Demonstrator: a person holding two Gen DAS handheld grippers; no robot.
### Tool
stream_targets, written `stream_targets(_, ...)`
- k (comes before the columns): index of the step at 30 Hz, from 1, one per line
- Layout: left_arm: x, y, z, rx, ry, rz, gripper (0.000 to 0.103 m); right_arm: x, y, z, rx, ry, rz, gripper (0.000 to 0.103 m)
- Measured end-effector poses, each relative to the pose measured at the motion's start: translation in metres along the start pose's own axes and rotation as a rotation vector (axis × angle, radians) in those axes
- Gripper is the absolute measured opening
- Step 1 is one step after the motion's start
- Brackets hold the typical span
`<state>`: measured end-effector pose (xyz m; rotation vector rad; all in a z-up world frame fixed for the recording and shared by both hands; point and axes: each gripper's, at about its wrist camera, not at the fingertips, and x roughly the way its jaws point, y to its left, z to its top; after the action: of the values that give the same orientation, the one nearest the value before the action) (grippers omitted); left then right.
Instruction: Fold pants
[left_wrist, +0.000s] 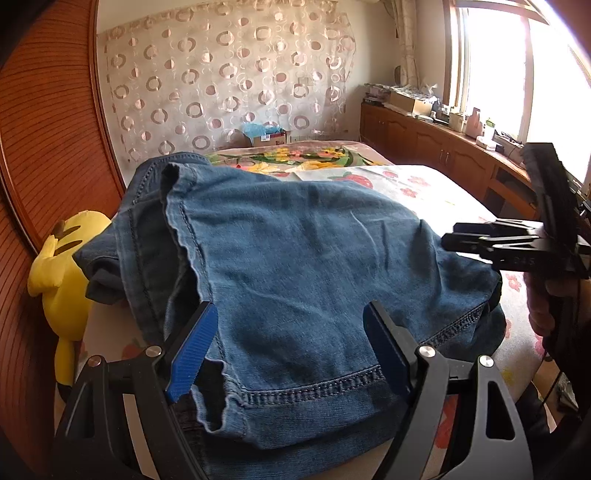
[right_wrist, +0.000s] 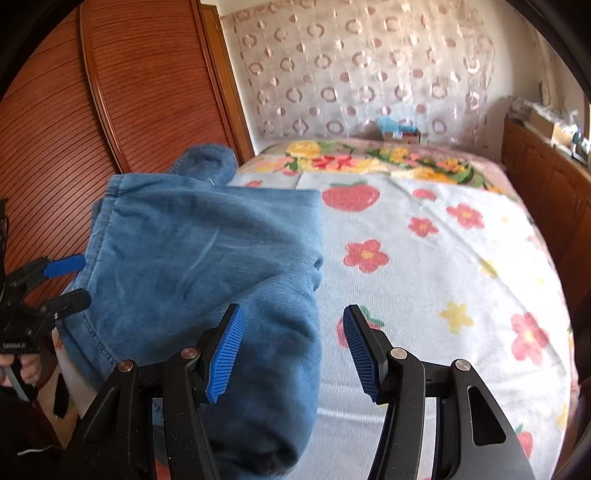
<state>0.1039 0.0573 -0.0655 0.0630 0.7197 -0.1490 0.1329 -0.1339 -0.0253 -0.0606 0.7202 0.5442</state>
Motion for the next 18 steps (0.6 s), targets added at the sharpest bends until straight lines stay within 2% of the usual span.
stream_targets(10,0.012,-0.006,-0.007,0.004,0.030,-0.008,0.082,0.020,0.007,-0.002,-0.022,0.077,0.065,0.057)
stream_targets(13,0.017,-0.003,-0.008,-0.004,0.039,-0.003,0.082,0.025,0.006,-0.001,-0.014,0.087,0.094,0.049)
stream_targets(17,0.015,0.001,-0.009,-0.016,0.036,-0.002,0.082,0.024,0.003,0.003,-0.005,0.094,0.149,0.016)
stream_targets(18,0.014,0.001,-0.009,-0.018,0.034,-0.003,0.082,0.021,0.003,0.003,-0.003,0.087,0.154,0.012)
